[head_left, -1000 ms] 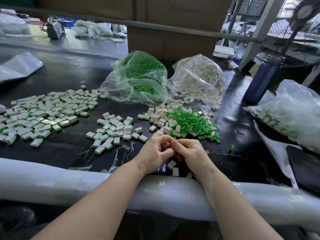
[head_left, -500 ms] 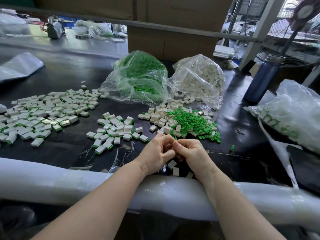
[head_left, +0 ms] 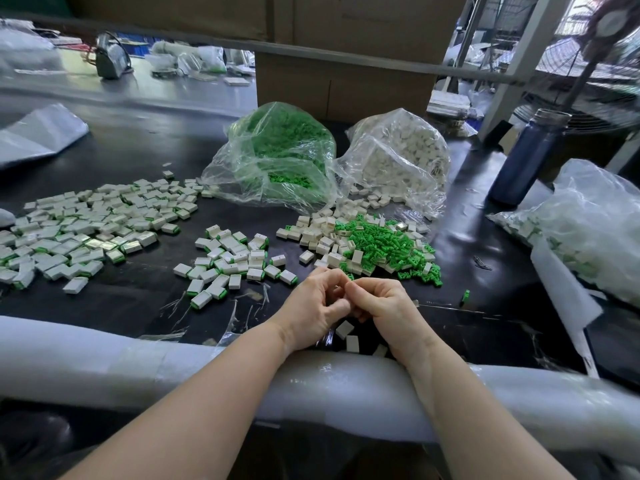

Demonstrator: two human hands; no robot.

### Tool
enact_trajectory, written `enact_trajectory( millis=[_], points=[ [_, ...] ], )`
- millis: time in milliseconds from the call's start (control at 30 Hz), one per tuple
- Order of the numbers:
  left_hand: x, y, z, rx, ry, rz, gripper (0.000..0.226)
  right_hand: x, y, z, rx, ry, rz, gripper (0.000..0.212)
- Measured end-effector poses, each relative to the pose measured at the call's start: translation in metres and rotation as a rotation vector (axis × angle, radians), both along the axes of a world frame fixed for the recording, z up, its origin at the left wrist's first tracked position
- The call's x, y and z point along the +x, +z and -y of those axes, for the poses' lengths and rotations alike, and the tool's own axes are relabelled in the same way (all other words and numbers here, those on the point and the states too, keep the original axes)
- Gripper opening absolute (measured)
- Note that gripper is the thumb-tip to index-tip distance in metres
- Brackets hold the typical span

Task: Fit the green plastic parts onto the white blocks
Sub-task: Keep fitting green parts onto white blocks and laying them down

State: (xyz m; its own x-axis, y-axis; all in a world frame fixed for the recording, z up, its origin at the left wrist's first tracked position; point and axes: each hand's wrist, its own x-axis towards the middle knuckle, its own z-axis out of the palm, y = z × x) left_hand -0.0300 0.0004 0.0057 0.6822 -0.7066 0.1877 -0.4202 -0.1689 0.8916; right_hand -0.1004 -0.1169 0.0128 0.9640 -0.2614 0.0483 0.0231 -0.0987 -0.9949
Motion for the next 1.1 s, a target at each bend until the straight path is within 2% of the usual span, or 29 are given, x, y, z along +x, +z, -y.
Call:
enact_trajectory(
  millis=[767, 967, 1100],
  points=[
    [-0.0017, 0.0017, -0.0001, 0.019, -0.02, -0.014, 0.009, 0.0008, -0.001, -0.001, 0.033, -0.074, -0.003, 0.02],
    [-0.0009, 0.0018, -0.0002, 0.017, -0.024, -0.027, 0.012, 0.0007, -0.0015, -0.001, 0.036, -0.079, 0.0, 0.02],
    [-0.0012, 0.0021, -0.0008, -0.039, -0.023, -0.06, 0.022, -0.0002, -0.0003, -0.0013, 0.059, -0.026, 0.002, 0.021]
  ],
)
